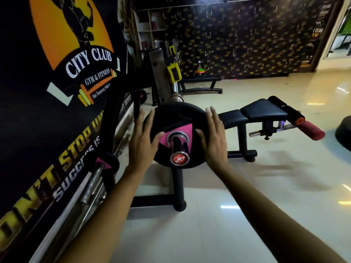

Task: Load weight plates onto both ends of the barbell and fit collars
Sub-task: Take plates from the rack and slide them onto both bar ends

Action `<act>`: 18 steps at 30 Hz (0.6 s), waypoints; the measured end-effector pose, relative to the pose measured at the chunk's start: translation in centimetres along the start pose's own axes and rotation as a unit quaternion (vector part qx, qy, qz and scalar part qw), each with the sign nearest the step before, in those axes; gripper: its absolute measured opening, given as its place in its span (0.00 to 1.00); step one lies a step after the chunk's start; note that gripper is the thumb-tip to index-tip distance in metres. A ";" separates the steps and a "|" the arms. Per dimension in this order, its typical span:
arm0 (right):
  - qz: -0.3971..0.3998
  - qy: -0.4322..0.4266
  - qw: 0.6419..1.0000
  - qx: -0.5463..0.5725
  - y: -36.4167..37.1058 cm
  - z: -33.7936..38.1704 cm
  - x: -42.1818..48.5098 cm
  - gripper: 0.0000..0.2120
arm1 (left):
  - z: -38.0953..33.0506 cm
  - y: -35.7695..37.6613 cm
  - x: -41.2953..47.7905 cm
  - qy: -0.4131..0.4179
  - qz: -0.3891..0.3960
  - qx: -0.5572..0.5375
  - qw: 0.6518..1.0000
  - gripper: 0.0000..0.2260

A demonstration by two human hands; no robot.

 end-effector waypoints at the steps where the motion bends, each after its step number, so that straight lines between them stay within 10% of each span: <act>1: -0.018 -0.057 0.994 -0.089 1.0 0.0 -0.3 0.28 | -0.6 1.0 -0.1 0.062 -0.015 0.048 0.997 0.32; 18: -0.120 -0.164 0.916 -0.345 11.9 -7.9 10.3 0.26 | 6.9 15.4 8.7 0.047 -0.055 0.179 0.981 0.26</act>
Point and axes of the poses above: each hand's wrist, its own x-axis towards the middle knuckle, its own y-axis out of the palm, z = x × y, the point moved 6 cm from there along x, towards the middle knuckle, and after that the axes turned 1 degree about y, right-handed, at the moved point
